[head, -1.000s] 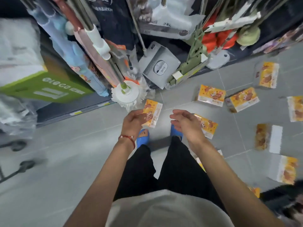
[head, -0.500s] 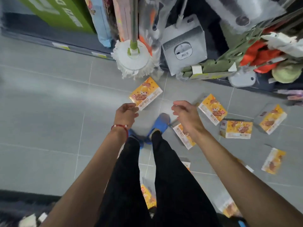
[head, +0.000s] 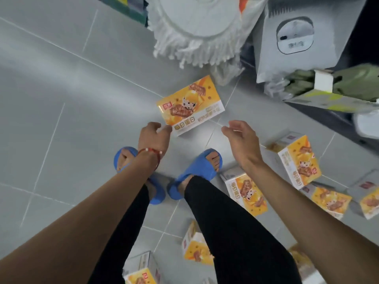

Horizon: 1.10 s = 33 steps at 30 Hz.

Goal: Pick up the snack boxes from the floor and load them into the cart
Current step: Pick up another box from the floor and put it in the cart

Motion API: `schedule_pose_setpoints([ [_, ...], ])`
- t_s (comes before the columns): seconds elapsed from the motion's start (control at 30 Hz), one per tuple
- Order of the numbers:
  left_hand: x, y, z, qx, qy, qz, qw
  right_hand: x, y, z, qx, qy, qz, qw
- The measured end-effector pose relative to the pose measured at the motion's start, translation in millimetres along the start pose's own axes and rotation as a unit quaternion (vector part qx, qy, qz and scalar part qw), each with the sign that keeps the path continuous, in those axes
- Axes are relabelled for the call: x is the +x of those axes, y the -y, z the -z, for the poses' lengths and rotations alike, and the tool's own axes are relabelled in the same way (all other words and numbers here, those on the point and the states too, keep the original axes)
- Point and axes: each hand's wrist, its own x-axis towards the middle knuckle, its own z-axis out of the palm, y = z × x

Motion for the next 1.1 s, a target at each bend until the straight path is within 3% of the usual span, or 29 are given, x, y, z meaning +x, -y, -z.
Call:
schedule_pose_setpoints([
  [0.23,127,17,-69,-0.114,-0.085,-0.059,0.988,147,-46,-58,-0.107,-0.041,0.088,0.989],
  [0.37,176,15,-95,-0.286,-0.11,0.034,0.951,201,-43,-88,-0.11,-0.022,0.081,0.99],
  [0.53,196,23,-108,-0.336,-0.094,0.05,0.936,223,-38,-100,-0.108,-0.024,0.058,0.992],
  [0.77,164,42,-75,-0.4,0.016,0.102,0.911,154,-21,-94,-0.075,-0.037,-0.013,0.996],
  [0.93,83,39,-20,-0.391,-0.032,0.103,0.914,70,9,-75,-0.071,-0.018,-0.002,0.997],
  [1.1,4,41,59,-0.43,-0.032,0.069,0.9,-28,61,-56,-0.077,0.006,-0.004,0.997],
])
